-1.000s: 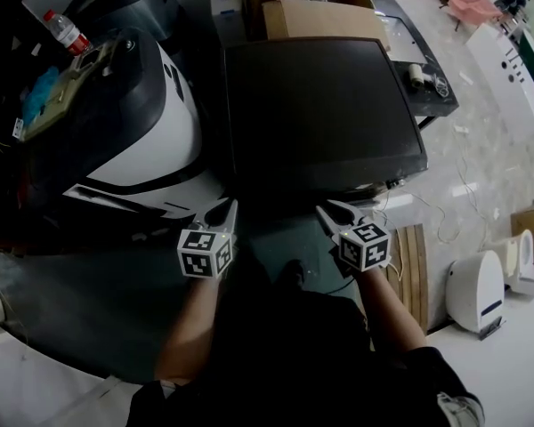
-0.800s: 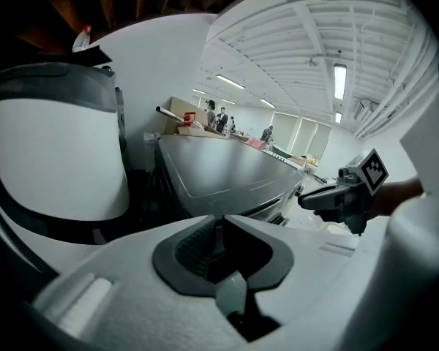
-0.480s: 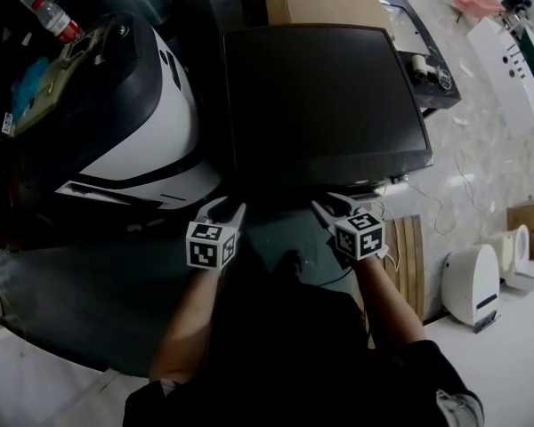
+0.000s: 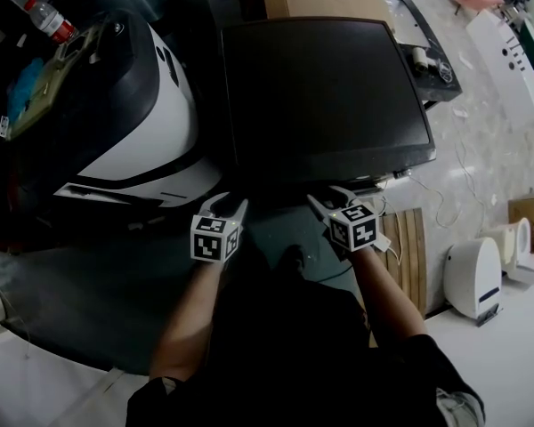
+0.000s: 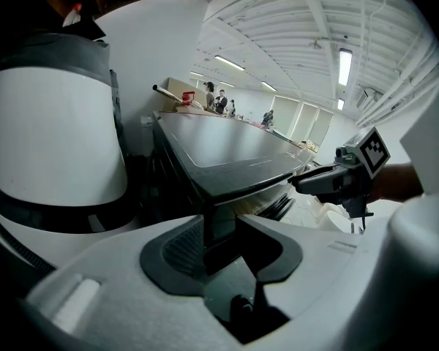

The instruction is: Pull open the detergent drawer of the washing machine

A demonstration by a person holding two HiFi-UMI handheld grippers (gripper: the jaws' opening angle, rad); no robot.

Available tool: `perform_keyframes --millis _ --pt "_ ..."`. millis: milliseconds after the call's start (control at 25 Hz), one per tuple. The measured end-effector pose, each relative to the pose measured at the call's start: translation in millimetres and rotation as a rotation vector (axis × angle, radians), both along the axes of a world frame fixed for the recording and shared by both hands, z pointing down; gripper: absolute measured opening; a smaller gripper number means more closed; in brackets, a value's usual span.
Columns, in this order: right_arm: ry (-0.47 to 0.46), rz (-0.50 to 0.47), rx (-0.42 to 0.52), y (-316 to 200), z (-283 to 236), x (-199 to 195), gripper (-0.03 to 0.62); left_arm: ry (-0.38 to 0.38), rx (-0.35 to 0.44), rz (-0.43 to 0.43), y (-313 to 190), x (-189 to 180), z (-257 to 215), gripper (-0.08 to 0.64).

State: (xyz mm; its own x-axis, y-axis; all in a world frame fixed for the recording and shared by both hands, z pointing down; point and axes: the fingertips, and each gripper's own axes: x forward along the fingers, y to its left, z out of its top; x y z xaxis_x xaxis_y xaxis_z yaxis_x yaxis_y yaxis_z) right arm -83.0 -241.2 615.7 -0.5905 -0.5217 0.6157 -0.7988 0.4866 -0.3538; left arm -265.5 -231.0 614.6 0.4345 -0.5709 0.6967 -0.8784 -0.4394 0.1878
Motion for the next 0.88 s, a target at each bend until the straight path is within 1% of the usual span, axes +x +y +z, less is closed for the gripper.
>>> perform_keyframes --millis 120,240,520,880 --pt "0.018 -0.011 0.002 -1 7 -1 0.179 0.004 -0.003 0.012 -2 4 2 0.146" --pt "0.011 -0.008 -0.003 -2 7 -8 0.179 0.001 -0.002 0.018 -3 5 3 0.147" --pt "0.065 -0.011 0.03 0 9 -7 0.179 0.003 0.0 0.015 -5 6 3 0.147" --pt "0.049 -0.051 0.017 8 8 -8 0.179 0.013 0.002 0.005 2 6 3 0.147"
